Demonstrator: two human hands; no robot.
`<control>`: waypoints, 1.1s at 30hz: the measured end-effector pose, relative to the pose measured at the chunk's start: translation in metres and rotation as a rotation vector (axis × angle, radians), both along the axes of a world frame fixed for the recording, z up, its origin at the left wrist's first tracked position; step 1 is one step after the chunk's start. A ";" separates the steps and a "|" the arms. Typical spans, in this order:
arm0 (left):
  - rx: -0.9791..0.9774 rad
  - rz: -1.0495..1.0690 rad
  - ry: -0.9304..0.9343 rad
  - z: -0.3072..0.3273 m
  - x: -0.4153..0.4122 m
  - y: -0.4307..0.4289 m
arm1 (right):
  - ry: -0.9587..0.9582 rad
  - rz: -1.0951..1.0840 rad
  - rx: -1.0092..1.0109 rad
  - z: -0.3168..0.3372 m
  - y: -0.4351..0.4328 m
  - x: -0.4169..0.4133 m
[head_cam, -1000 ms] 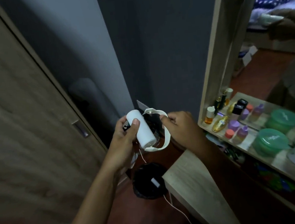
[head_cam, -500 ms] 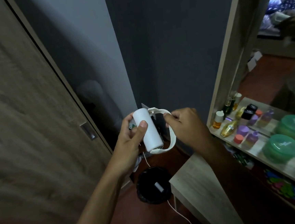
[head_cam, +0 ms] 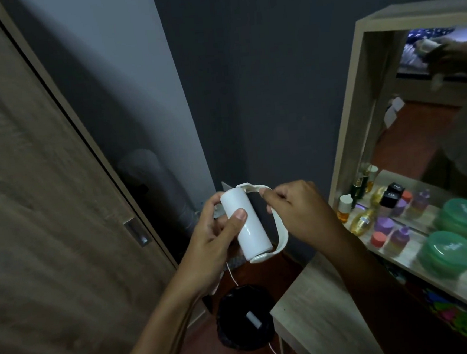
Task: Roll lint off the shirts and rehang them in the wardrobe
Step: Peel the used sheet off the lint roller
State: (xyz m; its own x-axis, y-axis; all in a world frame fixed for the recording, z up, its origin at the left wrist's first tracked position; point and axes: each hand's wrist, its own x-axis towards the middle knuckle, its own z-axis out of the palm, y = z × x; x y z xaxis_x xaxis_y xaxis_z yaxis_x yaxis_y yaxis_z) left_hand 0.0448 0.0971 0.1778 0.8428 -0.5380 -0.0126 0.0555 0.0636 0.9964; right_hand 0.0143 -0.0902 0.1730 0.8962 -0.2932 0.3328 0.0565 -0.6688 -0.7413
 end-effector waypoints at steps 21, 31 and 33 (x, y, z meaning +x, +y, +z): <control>0.293 -0.038 -0.520 0.016 0.022 0.004 | -0.331 0.029 -0.032 -0.001 0.000 0.021; 0.356 -0.045 -0.553 0.014 0.031 0.009 | -0.357 0.065 -0.071 -0.004 0.003 0.031; 0.354 -0.032 -0.544 0.013 0.033 0.008 | -0.324 0.080 -0.059 -0.002 0.002 0.030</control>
